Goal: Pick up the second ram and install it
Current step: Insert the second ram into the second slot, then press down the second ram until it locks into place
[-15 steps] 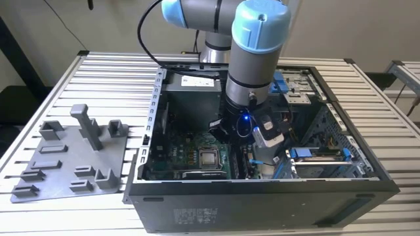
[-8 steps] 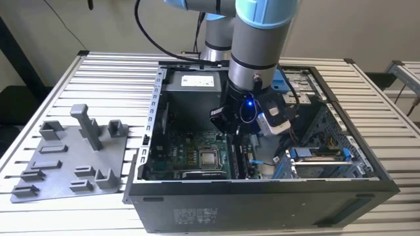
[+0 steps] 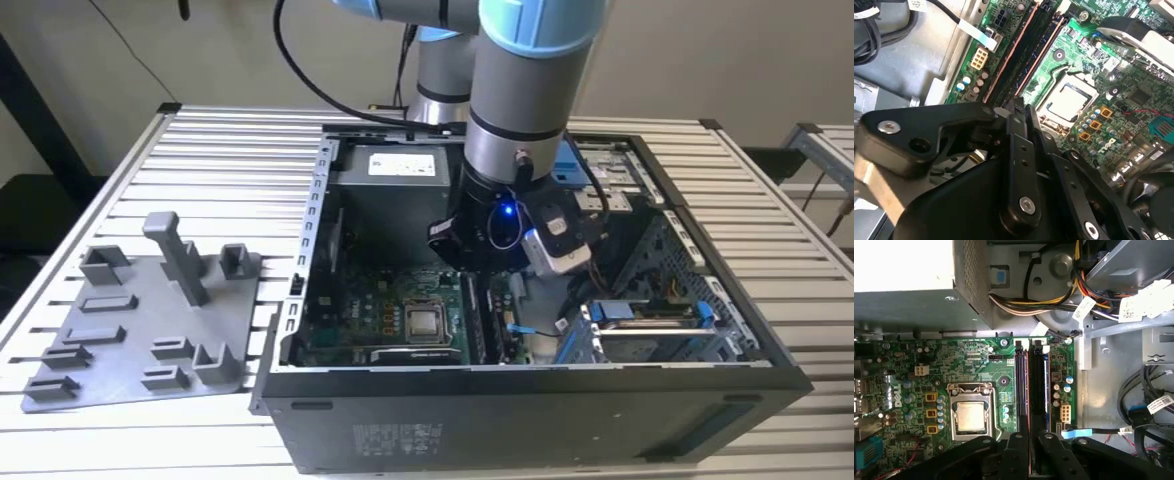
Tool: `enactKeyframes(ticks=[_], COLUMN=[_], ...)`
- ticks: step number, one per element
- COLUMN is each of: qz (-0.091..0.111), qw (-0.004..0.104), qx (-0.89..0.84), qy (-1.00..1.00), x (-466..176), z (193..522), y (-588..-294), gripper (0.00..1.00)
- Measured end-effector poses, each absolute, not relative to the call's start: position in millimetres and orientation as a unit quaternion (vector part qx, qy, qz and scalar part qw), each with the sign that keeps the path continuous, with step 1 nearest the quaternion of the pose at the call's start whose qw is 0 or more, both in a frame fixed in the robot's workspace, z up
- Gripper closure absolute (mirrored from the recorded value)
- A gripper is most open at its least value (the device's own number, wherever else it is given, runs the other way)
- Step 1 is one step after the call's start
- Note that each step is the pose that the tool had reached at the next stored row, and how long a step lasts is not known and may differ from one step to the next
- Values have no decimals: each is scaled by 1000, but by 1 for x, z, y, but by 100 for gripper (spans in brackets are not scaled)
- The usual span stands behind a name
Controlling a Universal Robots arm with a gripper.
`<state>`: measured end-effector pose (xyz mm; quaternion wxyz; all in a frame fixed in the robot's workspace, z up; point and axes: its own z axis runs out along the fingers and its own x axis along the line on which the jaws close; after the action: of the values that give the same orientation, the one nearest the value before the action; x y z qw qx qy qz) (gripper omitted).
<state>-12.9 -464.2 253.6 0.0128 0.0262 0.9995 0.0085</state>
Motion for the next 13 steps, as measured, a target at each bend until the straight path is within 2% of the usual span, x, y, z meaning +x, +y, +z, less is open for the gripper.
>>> enactKeyframes(ticks=[1,13], qz=[9,8], qw=[13,13], qx=[26,26], qy=[1000,1000], x=[-13,-13], z=[254,255], y=[-464,-464], gripper=[89,89])
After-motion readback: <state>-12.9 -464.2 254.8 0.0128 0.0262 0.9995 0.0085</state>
